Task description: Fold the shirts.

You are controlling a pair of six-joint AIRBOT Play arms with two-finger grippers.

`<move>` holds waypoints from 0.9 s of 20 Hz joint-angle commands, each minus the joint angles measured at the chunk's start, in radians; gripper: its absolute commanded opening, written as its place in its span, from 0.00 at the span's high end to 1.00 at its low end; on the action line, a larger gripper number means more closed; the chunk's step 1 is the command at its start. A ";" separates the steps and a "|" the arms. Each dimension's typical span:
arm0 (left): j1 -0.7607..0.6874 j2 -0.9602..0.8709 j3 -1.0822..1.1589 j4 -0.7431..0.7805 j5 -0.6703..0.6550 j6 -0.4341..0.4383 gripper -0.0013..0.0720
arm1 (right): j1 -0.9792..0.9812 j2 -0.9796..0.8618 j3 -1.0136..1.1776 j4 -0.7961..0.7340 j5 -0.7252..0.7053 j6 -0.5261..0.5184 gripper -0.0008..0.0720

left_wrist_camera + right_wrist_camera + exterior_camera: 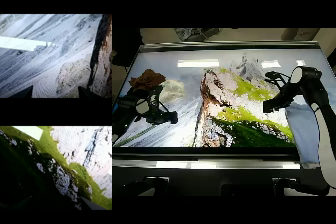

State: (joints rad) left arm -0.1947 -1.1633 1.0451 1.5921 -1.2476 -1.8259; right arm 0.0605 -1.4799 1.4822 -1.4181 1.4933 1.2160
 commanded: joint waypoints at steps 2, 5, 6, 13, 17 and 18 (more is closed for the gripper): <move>0.000 0.001 -0.001 0.000 0.000 0.000 0.08 | 0.001 0.000 0.000 0.000 -0.003 0.000 0.06; 0.000 0.001 0.000 0.000 0.000 0.000 0.08 | 0.001 0.000 0.000 0.000 -0.003 0.000 0.05; 0.000 0.001 0.000 0.000 0.000 0.000 0.08 | 0.001 0.000 0.000 -0.009 -0.010 0.000 0.05; -0.002 -0.001 0.000 -0.005 0.028 0.000 0.07 | 0.001 0.000 0.000 -0.007 -0.125 -0.002 0.01; 0.051 -0.018 0.076 -0.037 0.144 0.000 0.00 | 0.001 -0.001 0.000 0.000 -0.134 -0.068 0.02; 0.101 -0.043 0.137 -0.063 0.166 0.000 0.00 | 0.001 0.000 0.000 0.001 -0.134 -0.068 0.05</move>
State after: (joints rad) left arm -0.1577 -1.1793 1.1000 1.5623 -1.1625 -1.8256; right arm 0.0605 -1.4799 1.4822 -1.4216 1.3758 1.1774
